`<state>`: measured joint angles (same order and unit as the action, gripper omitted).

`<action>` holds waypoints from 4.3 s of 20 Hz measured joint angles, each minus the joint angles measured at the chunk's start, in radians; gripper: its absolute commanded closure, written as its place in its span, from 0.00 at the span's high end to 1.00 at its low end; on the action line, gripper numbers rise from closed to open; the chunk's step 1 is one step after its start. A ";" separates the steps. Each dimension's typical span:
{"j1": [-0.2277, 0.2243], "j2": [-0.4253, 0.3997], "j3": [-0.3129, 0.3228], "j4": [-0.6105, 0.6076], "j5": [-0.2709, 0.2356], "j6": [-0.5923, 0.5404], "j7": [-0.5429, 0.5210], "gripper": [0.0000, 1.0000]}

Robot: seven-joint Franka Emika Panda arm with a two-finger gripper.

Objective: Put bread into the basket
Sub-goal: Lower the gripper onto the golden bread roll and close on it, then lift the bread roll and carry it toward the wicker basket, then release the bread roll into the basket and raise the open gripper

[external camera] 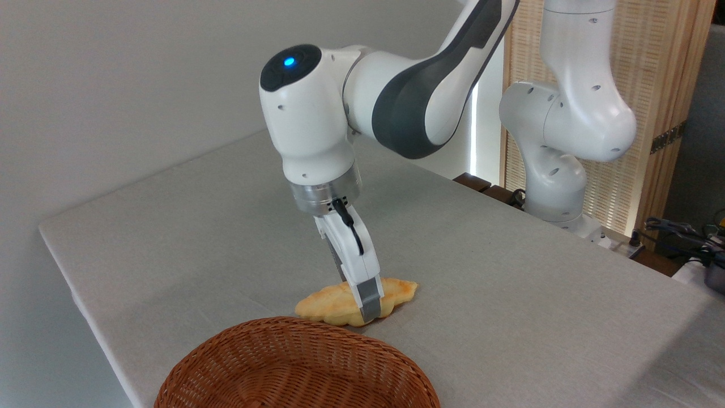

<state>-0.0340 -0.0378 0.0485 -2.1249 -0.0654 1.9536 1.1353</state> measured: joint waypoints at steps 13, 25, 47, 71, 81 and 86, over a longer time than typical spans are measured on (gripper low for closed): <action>0.000 0.010 -0.001 0.000 0.000 0.001 0.072 0.42; 0.000 0.010 -0.001 0.001 0.000 0.001 0.076 0.42; -0.007 -0.104 0.008 0.192 -0.069 -0.143 0.072 0.60; 0.000 -0.029 0.069 0.212 -0.069 0.179 0.034 1.00; -0.008 -0.041 0.061 0.235 -0.069 0.077 -0.121 1.00; -0.011 -0.050 0.061 0.279 -0.069 -0.020 -0.316 1.00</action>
<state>-0.0450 -0.0882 0.1097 -1.8457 -0.1347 1.9336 0.8198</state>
